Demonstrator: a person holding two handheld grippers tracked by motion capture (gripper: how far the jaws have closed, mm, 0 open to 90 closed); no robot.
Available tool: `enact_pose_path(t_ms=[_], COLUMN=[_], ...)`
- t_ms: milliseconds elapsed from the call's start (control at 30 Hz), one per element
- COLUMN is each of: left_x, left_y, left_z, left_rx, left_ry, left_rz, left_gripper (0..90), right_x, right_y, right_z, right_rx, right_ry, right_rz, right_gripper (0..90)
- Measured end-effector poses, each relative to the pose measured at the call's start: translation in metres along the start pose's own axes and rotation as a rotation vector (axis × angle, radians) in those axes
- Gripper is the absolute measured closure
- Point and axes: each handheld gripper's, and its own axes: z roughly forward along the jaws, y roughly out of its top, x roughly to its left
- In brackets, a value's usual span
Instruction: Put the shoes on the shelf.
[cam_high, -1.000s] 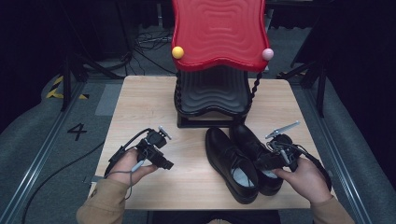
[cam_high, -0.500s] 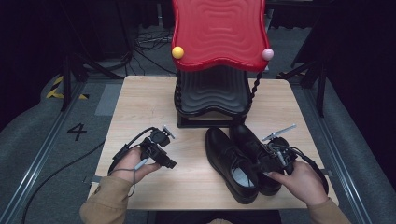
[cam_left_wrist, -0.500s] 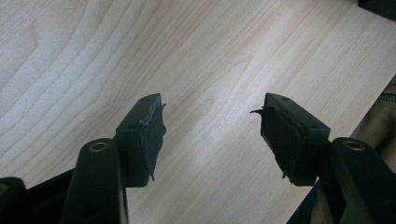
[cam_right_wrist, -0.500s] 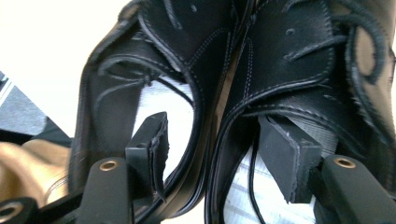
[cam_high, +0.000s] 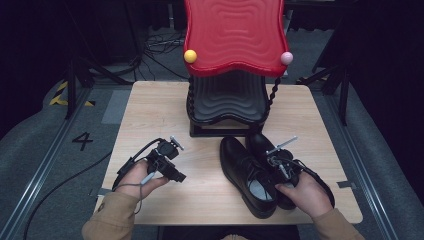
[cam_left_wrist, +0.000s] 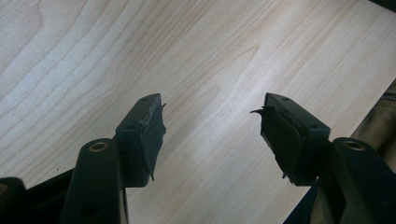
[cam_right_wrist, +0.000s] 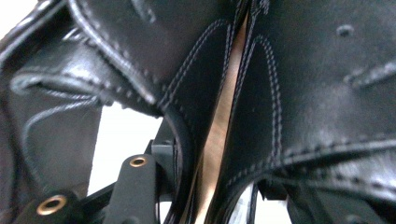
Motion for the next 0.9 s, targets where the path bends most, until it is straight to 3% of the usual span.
enact_pose_path(t_ms=[167, 267, 567, 900], left_x=[0.001, 0.002, 0.002, 0.005], left_y=[-0.007, -0.012, -0.015, -0.015], left_z=[-0.001, -0.001, -0.002, -0.002], left_rx=[-0.001, -0.001, 0.001, -0.004], left_ry=[0.012, 0.015, 0.017, 0.014], left_rz=[-0.016, -0.024, -0.030, -0.039], left_gripper=[39.4, 39.4, 39.5, 39.5], right_x=[0.005, 0.007, 0.005, -0.008], right_y=[0.006, 0.011, 0.014, 0.013], right_z=[0.003, 0.004, 0.005, 0.001], right_rx=[-0.016, -0.046, -0.048, -0.018], right_ry=[-0.034, -0.073, -0.072, -0.055], right_rz=[-0.027, -0.068, -0.074, -0.109], right_gripper=[65.7, 70.1, 73.9, 79.6])
